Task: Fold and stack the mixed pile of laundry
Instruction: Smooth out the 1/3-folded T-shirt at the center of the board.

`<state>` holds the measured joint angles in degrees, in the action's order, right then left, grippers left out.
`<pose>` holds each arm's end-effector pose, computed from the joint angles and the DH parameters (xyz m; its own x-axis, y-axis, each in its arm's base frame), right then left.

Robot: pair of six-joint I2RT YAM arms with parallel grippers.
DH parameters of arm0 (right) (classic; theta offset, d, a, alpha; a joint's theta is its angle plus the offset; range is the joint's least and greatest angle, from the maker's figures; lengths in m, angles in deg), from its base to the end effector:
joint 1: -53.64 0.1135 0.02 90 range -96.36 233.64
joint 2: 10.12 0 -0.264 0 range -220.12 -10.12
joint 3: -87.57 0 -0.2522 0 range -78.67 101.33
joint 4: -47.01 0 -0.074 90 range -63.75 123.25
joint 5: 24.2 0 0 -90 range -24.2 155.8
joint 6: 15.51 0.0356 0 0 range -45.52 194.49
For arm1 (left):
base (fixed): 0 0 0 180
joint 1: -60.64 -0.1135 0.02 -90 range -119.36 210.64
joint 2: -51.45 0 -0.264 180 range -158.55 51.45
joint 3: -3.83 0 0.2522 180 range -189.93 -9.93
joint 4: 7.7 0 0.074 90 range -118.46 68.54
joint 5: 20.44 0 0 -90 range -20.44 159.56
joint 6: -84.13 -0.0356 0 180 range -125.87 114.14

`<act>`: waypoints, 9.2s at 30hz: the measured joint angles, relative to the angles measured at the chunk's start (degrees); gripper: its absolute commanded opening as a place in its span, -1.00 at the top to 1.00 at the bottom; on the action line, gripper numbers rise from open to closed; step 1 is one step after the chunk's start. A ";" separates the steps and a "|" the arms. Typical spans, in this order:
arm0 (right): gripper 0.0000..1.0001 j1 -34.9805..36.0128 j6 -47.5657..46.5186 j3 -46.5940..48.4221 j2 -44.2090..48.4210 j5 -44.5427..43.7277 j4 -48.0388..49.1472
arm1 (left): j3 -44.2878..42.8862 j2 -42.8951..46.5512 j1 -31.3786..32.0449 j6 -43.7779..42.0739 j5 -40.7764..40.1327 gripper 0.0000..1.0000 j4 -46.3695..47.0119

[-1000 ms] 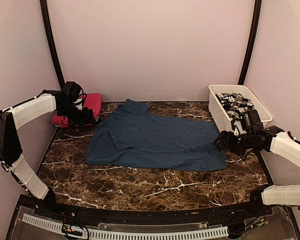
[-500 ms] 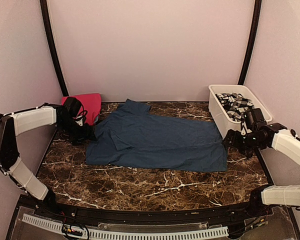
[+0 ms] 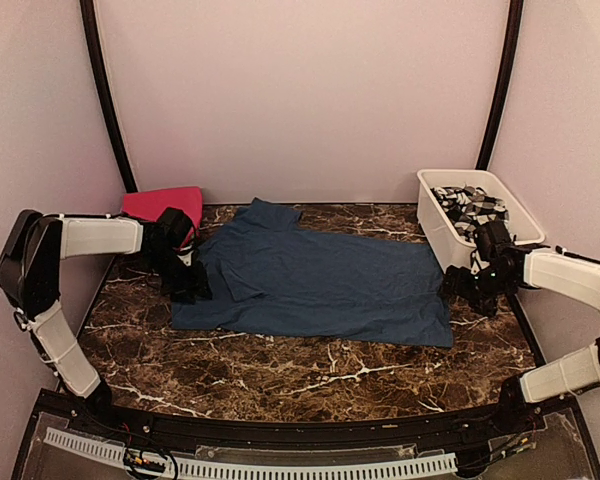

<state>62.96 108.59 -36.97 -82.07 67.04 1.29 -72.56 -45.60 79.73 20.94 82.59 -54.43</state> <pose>0.2279 0.0382 0.1960 -0.8192 0.4336 -0.3753 0.3471 0.8959 0.2772 0.3094 -0.1156 0.1862 -0.9593 -0.1330 -0.2493 -0.0360 0.9326 -0.3592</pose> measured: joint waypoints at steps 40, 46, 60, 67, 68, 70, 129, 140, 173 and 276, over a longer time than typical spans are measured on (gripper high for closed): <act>-0.44 13.29 -17.11 6.60 -4.44 17.49 7.87 | -8.70 0.46 -7.69 1.44 -3.21 0.16 -2.67; -0.33 26.21 -18.08 14.01 -8.13 13.68 10.88 | -10.71 -3.89 -7.69 1.90 -3.21 0.20 -1.95; 0.20 47.78 -28.81 51.36 -43.54 3.76 14.78 | -12.66 -8.33 -8.35 4.57 -3.41 0.21 -0.02; 0.28 54.31 -35.95 68.89 -59.28 2.47 15.67 | -13.09 -8.28 -9.97 5.35 -1.62 0.21 0.37; 0.28 54.80 -36.68 70.71 -60.98 2.49 15.61 | -13.09 -8.26 -10.16 5.38 -1.36 0.21 0.42; 0.29 55.52 -37.90 75.97 -65.29 2.69 14.97 | -13.09 -8.24 -10.51 5.38 -0.90 0.21 0.48; 1.00 55.01 -41.38 78.93 -73.53 -2.91 20.57 | -16.90 -15.58 -8.61 6.51 -5.86 0.72 2.95; 1.00 55.01 -41.38 73.83 -71.41 -3.30 22.43 | -16.96 -15.67 -8.61 6.67 -6.80 1.00 1.29; 1.00 49.42 -38.36 73.79 -68.87 -7.63 24.30 | -28.61 -16.28 -7.48 4.13 -7.48 1.00 -0.52; 0.48 17.99 -5.44 7.85 -15.28 -10.58 -3.58 | 5.95 11.30 -8.04 10.43 -6.88 -0.04 -4.28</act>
<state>80.95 103.15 -29.13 -97.34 56.46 -2.30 -66.62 -34.30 71.69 31.37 75.71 -58.71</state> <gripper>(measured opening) 0.271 0.522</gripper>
